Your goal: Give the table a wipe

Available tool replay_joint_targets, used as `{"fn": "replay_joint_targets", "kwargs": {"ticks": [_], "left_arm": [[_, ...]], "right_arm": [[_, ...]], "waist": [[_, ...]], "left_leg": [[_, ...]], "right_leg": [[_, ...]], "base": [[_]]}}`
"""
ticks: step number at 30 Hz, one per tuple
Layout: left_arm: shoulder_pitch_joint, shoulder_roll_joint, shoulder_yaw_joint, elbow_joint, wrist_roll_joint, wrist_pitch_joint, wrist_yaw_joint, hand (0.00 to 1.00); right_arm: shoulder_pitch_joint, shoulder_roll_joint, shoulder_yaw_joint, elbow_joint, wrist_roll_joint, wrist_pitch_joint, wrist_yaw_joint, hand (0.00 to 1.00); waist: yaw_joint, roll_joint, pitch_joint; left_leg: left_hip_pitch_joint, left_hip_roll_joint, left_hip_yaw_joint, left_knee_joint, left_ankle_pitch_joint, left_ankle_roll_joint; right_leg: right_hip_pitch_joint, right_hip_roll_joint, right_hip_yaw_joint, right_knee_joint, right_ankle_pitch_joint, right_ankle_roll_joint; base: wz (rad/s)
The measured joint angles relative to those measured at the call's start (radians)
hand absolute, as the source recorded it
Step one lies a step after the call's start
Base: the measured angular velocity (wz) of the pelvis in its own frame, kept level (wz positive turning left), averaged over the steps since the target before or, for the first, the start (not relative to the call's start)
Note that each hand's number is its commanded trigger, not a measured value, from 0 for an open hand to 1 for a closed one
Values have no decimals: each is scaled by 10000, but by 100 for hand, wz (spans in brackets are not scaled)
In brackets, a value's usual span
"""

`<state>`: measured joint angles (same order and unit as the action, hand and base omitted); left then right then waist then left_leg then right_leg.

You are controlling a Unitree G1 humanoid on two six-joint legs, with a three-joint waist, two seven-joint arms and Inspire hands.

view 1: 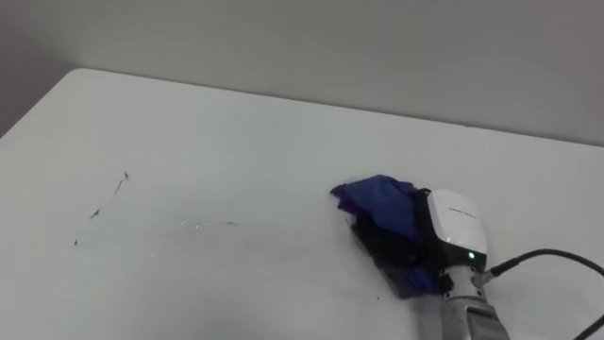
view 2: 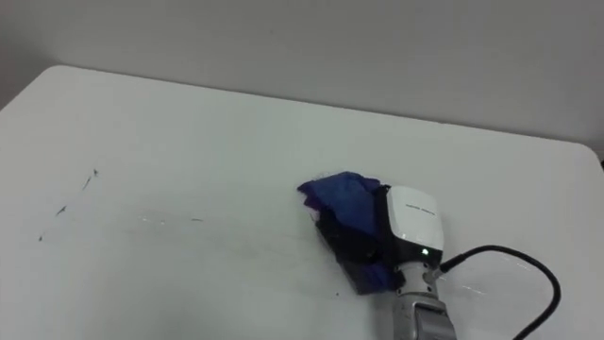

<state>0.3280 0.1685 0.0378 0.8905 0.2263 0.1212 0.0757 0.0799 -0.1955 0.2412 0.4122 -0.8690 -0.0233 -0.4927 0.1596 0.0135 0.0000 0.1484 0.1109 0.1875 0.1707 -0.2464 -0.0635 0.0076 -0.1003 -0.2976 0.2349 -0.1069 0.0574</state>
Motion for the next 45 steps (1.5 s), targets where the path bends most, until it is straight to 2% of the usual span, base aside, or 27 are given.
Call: {"fn": "replay_joint_targets", "kwargs": {"ticks": [5,8,12,16,19,21,28,33,36,37,38,39,40,41,42,45], "left_arm": [[-235,-46,24,116,-47,-199,-30,0],[-310,-156,131,108,-550,-310,6,0],[-489,-242,429,108,-1296,-463,8,0],[-574,-240,480,108,-1576,-725,-11,0],[-549,-240,483,112,-1585,-819,-58,0],[-502,-235,483,110,-1583,-875,-130,0],[-432,-156,614,551,-1580,-864,-223,0],[-435,-125,676,1051,-1580,-835,-257,0],[-427,-81,674,1100,-1575,-780,-487,0],[-448,-59,670,1100,-1567,-780,-543,0],[-453,-37,669,1100,-1568,-780,-600,0],[-454,-2,666,1101,-1567,-780,-668,0],[-500,11,665,1101,-1570,-781,-677,0],[-495,14,659,1101,-1573,-781,-676,0],[-498,15,656,1099,-1575,-785,-676,0],[-498,10,641,1095,-1572,-786,-675,0]], "right_arm": [[105,0,-186,-388,-19,-228,319,0],[327,-4,-397,-871,-5,-261,333,0],[390,-30,-958,-1493,-60,-313,333,0],[390,-29,-1491,-2306,-75,-322,330,0],[389,-34,-1602,-2744,-56,-333,266,0],[389,-34,-1681,-2885,-3,-468,236,0],[388,-149,-1882,-3308,513,-505,78,0],[386,-264,-1882,-3310,1143,-488,137,0],[383,-276,-1882,-3505,832,-405,332,0],[382,-276,-1881,-3601,713,-405,389,13],[382,-276,-1879,-3651,652,-405,399,18],[382,-277,-1878,-3749,527,-405,429,34],[382,-294,-1847,-3868,391,-405,492,67],[383,-307,-1823,-3917,353,-410,506,79],[382,-342,-1779,-3969,317,-415,553,100],[384,-407,-1566,-3984,70,-404,764,100]], "waist": [[-314,40,-50],[-455,38,-54],[-537,-48,-25],[-579,-204,86],[-577,-263,66],[-577,-272,48],[-584,-259,-4],[-678,-287,-8],[-715,-346,-6],[-712,-377,-7],[-697,-394,-3],[-695,-415,-2],[-682,-426,-10],[-686,-425,-10],[-656,-422,-12],[-641,-440,-17]], "left_leg": [[39,-10,8,1,10,14],[69,-12,7,-3,15,19],[125,-35,16,-52,14,20],[117,-49,15,-74,16,22],[106,-59,13,-80,21,31],[108,-61,13,-79,22,31],[128,-61,9,-66,24,34],[185,-60,9,-72,23,34],[178,-58,18,-85,22,33],[171,-58,23,-88,22,33],[169,-58,25,-91,22,33],[169,-58,27,-90,23,33],[170,-58,27,-86,23,33],[170,-58,27,-86,23,33],[172,-58,27,-88,24,33],[174,-55,27,-93,23,33]], "right_leg": [[3,-5,36,35,0,0],[8,-10,51,54,0,0],[8,-8,123,59,-12,17],[8,-6,150,28,-18,25],[8,10,208,23,-17,26],[8,16,236,23,-17,26],[22,18,253,44,-17,25],[76,18,253,44,-18,26],[63,19,259,34,-21,30],[56,20,258,31,-20,30],[55,22,260,28,-20,30],[56,26,265,25,-20,29],[58,26,265,26,-19,29],[59,26,265,26,-19,28],[60,26,268,27,-19,28],[57,28,267,25,-19,28]], "base": [[0],[0],[-4],[0],[0],[0],[0],[0],[0],[0],[0],[0],[0],[0],[0],[0]]}}
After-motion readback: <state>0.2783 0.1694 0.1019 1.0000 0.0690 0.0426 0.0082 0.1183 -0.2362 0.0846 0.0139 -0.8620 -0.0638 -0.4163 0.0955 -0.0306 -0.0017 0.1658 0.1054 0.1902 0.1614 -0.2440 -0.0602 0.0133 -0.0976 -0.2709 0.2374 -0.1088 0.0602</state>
